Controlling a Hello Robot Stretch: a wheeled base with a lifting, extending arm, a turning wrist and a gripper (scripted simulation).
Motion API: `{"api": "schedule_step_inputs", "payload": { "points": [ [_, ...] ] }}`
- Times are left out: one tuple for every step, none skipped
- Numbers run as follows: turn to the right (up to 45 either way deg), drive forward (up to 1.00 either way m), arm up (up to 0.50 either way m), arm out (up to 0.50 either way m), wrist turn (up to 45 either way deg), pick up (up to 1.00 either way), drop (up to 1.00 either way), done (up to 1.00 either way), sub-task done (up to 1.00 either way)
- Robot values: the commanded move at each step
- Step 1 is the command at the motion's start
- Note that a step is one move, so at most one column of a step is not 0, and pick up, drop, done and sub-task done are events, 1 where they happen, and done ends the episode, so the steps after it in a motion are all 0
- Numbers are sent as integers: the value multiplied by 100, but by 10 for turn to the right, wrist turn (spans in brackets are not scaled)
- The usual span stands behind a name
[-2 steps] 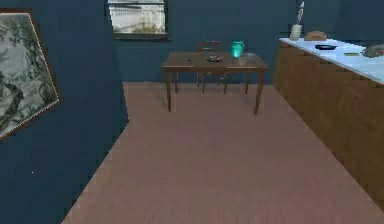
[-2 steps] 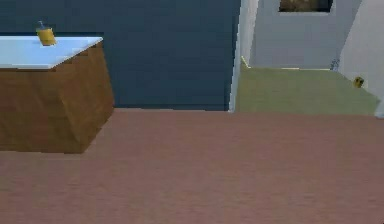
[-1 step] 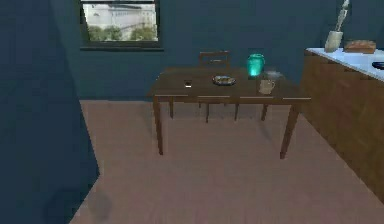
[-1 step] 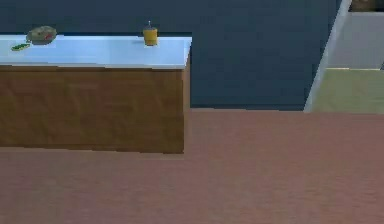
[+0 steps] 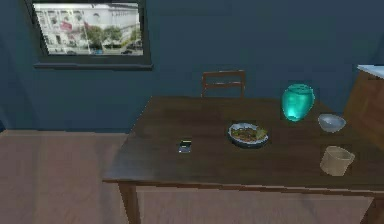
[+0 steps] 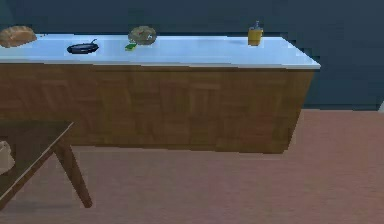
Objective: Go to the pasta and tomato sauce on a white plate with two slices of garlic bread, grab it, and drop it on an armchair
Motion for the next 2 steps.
{"api": "schedule_step_inputs", "payload": {
  "points": [
    [120, 0, 0, 0, 0, 0, 0, 0, 0],
    [0, 25, 0, 0, 0, 0, 0, 0, 0]
  ]
}}
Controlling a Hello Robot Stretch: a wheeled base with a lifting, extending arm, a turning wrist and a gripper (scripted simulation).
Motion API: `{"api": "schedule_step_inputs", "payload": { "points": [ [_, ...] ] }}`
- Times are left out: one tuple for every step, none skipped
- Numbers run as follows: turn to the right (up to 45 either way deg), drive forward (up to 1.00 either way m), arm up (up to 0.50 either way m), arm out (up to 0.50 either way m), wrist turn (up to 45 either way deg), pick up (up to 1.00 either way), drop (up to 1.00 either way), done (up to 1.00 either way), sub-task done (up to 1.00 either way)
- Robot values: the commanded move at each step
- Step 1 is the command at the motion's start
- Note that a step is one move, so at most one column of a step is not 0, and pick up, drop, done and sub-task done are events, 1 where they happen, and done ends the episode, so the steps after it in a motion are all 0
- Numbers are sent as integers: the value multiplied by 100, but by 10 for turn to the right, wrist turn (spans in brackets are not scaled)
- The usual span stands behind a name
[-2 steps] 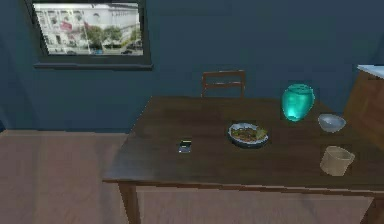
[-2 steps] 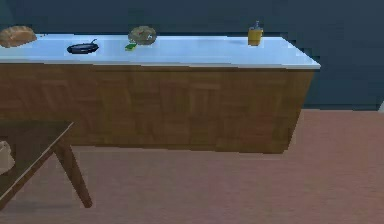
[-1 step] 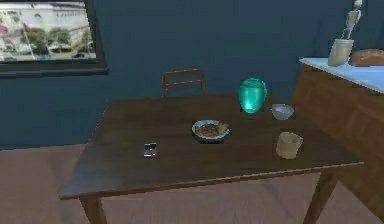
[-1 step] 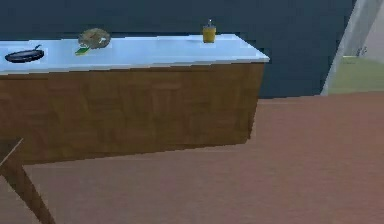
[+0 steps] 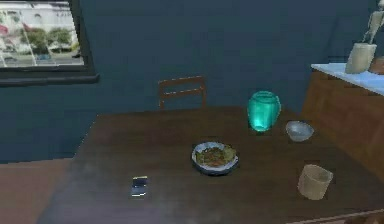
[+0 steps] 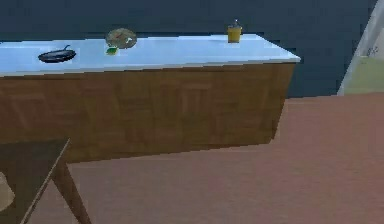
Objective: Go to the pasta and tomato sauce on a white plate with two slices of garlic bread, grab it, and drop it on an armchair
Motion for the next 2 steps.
{"api": "schedule_step_inputs", "payload": {
  "points": [
    [-450, 0, 0, 0, 0, 0, 0, 0, 0],
    [-330, 0, 0, 0, 0, 0, 0, 0, 0]
  ]
}}
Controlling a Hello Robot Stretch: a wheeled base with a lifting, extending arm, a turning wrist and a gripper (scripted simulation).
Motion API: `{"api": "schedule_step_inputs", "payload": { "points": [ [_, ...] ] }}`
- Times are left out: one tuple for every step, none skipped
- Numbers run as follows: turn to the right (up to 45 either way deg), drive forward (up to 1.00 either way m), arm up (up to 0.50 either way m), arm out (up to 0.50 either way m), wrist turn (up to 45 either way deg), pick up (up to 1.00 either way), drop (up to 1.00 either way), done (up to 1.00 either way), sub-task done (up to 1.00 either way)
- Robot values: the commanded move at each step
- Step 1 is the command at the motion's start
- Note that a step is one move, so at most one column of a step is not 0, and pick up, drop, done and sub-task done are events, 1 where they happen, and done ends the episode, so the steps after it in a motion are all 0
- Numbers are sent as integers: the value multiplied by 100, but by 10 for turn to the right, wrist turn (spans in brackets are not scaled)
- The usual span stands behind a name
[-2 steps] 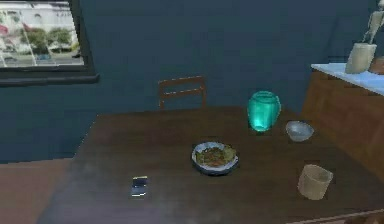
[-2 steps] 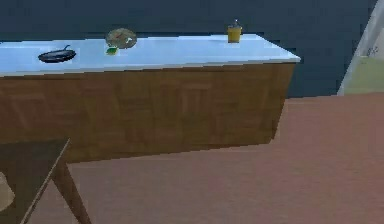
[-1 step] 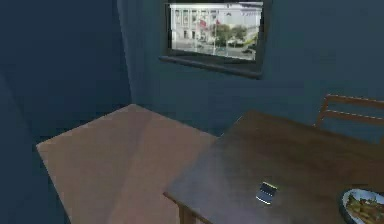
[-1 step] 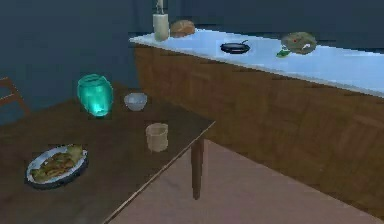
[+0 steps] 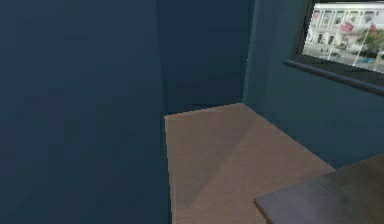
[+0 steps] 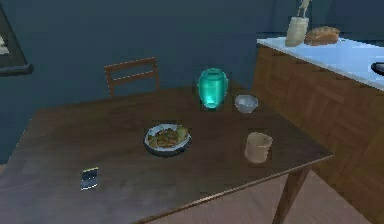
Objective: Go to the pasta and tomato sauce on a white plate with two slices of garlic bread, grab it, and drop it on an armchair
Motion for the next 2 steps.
{"api": "schedule_step_inputs", "payload": {
  "points": [
    [0, 0, 50, 0, 0, 0, 0, 0, 0],
    [0, 0, 36, 0, 0, 0, 0, 0, 0]
  ]
}}
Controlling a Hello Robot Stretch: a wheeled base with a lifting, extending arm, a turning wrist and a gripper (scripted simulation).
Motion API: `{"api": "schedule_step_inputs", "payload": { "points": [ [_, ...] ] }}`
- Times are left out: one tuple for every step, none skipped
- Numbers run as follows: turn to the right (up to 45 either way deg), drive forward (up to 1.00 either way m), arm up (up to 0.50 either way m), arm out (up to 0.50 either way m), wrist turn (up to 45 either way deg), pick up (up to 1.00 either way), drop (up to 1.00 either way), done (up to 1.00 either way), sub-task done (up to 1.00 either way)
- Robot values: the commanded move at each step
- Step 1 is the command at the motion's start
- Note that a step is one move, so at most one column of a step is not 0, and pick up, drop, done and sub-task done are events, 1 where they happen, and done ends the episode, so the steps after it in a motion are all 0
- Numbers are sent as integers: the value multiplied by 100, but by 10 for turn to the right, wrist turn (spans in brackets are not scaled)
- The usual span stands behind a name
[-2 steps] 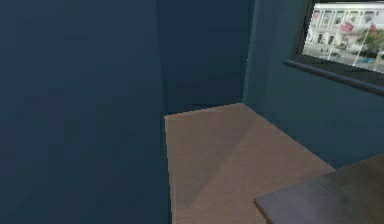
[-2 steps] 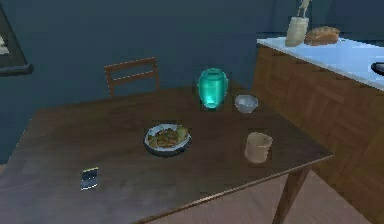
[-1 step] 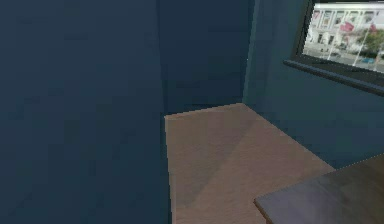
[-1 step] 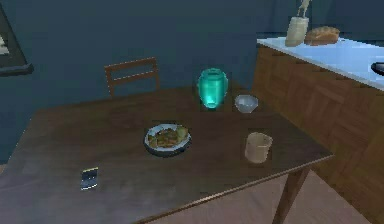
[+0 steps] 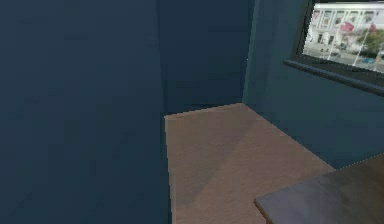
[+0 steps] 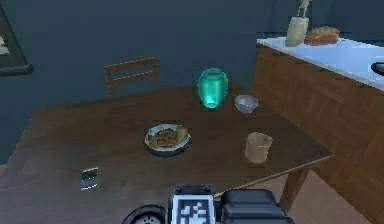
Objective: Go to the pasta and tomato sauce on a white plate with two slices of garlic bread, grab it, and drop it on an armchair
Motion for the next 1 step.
{"api": "schedule_step_inputs", "payload": {
  "points": [
    [0, 0, 0, 42, 0, 0, 0, 0, 0]
  ]
}}
